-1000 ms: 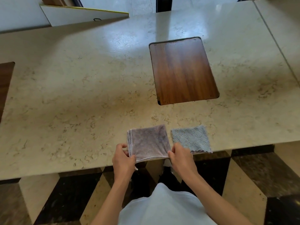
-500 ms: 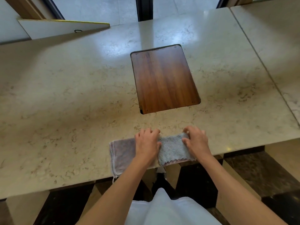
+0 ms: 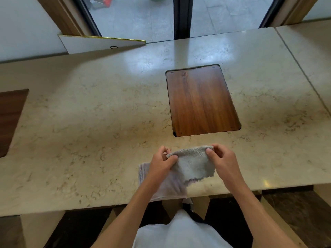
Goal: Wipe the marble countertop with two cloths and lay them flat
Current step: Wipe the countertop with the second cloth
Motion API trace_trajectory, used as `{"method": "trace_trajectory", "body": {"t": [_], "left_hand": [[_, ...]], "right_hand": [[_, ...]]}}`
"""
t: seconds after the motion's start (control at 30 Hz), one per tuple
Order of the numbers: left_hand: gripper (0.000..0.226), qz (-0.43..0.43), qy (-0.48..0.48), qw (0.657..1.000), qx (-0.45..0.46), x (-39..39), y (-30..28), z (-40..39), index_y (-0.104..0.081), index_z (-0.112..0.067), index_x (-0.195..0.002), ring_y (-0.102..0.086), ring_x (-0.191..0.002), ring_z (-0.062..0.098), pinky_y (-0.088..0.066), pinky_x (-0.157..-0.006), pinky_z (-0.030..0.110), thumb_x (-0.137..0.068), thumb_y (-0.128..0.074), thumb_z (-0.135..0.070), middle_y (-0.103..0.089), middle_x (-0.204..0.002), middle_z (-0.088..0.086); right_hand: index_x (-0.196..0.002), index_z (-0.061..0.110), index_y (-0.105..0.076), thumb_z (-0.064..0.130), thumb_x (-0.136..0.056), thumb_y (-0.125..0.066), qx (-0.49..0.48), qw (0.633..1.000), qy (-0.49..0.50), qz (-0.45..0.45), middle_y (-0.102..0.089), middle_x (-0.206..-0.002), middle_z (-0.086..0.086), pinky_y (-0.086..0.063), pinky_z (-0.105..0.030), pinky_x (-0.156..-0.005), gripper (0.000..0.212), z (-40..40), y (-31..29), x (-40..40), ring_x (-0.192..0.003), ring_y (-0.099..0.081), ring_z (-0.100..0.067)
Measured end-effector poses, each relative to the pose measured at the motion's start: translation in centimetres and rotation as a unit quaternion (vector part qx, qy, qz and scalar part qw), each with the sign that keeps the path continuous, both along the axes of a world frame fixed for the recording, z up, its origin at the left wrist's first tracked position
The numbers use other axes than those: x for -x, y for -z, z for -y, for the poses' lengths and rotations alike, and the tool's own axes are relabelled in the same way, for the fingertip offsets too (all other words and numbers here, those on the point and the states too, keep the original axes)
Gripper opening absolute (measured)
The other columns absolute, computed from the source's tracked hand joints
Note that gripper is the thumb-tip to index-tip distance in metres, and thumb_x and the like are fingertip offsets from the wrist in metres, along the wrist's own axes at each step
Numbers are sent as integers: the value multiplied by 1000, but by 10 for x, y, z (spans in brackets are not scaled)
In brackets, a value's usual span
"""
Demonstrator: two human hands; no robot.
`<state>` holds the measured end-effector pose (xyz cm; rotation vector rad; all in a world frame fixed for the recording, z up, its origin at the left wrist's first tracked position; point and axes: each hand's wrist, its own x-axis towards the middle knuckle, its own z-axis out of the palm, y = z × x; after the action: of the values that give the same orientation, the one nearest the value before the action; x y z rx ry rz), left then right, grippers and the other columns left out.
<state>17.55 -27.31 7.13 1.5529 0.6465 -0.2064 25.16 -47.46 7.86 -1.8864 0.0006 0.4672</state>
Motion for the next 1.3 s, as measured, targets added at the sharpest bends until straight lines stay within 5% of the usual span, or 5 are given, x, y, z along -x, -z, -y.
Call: {"method": "trace_trajectory", "body": {"t": [0.57, 0.83, 0.97, 1.17, 1.3], "left_hand": [[10, -69, -89, 992, -51, 95, 49, -261, -71, -12, -88, -70, -85, 40, -57, -74, 56, -93, -69, -21, -74, -88, 19], [11, -100, -1, 979, -177, 43, 53, -252, -63, -14, -83, -61, -72, 21, -43, -57, 29, -91, -66, -21, -67, -78, 4], [14, -112, -8, 930, -351, 33, 48, -247, -65, -19, -98, -61, -85, 22, -48, -68, 32, -87, -69, -27, -64, -94, -2], [18, -111, -66, 938, -320, 55, 56, -267, -67, -18, -109, -65, -88, 24, -53, -75, 35, -92, -63, -23, -68, -95, 1], [18, -99, -92, 937, -322, 77, 59, -285, -70, -15, -108, -66, -88, 24, -56, -79, 38, -95, -59, -17, -71, -96, 4]], "right_hand": [[-106, 12, -69, 9, -99, -61, 88, 995, -8, -42, -71, -101, -5, -56, -34, -88, 11, -280, 44, 73, -98, -67, -21], [-127, 10, -65, 10, -100, -59, 151, 987, 57, -19, -67, -112, -3, -56, -37, -94, 28, -284, 38, 29, -109, -64, -22], [-138, 12, -56, 12, -99, -58, 231, 970, 0, 71, -57, -137, -7, -43, -38, -109, 39, -281, 48, 17, -125, -54, -22], [-150, 25, -43, 49, -91, -56, 388, 872, -229, 191, -37, -156, -23, -31, -62, -115, 66, -308, 77, 56, -144, -33, -46], [-159, 35, -21, 77, -85, -23, 417, 839, -313, 157, 8, -169, -12, 6, -68, -118, 85, -322, 99, 71, -153, 12, -41]]}}
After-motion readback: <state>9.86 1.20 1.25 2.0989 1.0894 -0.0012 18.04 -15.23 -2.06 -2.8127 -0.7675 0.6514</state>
